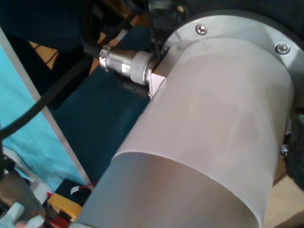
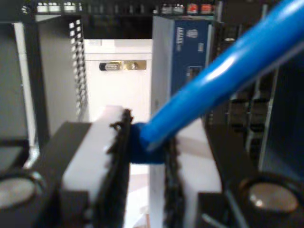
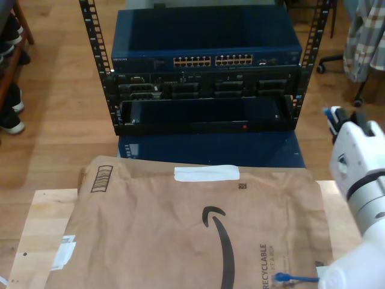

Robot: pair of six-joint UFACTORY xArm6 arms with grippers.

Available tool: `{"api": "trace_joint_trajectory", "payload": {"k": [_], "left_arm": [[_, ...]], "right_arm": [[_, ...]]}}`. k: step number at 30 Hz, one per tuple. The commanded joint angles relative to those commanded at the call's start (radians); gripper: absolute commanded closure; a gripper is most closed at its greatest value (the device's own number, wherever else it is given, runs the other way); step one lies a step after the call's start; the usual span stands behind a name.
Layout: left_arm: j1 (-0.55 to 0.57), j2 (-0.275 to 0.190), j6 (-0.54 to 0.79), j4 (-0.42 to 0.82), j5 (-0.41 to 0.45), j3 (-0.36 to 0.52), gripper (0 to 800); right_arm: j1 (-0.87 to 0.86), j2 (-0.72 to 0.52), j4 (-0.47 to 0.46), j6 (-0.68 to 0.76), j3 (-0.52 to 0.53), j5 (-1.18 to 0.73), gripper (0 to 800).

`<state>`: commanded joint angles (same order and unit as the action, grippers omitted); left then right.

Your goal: Grab the cable and plug it in

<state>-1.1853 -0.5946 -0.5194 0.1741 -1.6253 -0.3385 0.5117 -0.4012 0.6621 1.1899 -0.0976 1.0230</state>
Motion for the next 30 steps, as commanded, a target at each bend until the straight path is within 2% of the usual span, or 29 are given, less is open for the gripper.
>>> {"api": "trace_joint_trajectory", "payload": {"k": [5, 8, 13, 21, 25, 30], "left_arm": [[-0.04, 0.0, 0.048, -0.002, 0.0, -0.009, 2], [-0.055, -0.015, 0.061, 0.0, 0.003, -0.009, 2], [-0.063, -0.015, 0.097, 0.006, 0.035, -0.005, 2], [-0.193, -0.014, 0.135, 0.058, 0.229, 0.087, 2], [-0.264, -0.014, 0.186, 0.058, 0.244, 0.124, 2], [-0.341, -0.014, 0.23, 0.058, 0.373, 0.176, 2]], "right_arm": [[0.098, 0.112, 0.078, -0.009, -0.051, 0.072, 799], [0.1, 0.132, 0.081, -0.009, -0.051, 0.078, 799], [0.106, 0.178, 0.084, -0.009, -0.074, 0.118, 799], [0.132, 0.213, 0.124, -0.008, -0.109, 0.13, 799], [0.163, 0.31, 0.152, -0.009, -0.18, 0.222, 799], [0.19, 0.381, 0.195, -0.009, -0.247, 0.227, 799]]}}
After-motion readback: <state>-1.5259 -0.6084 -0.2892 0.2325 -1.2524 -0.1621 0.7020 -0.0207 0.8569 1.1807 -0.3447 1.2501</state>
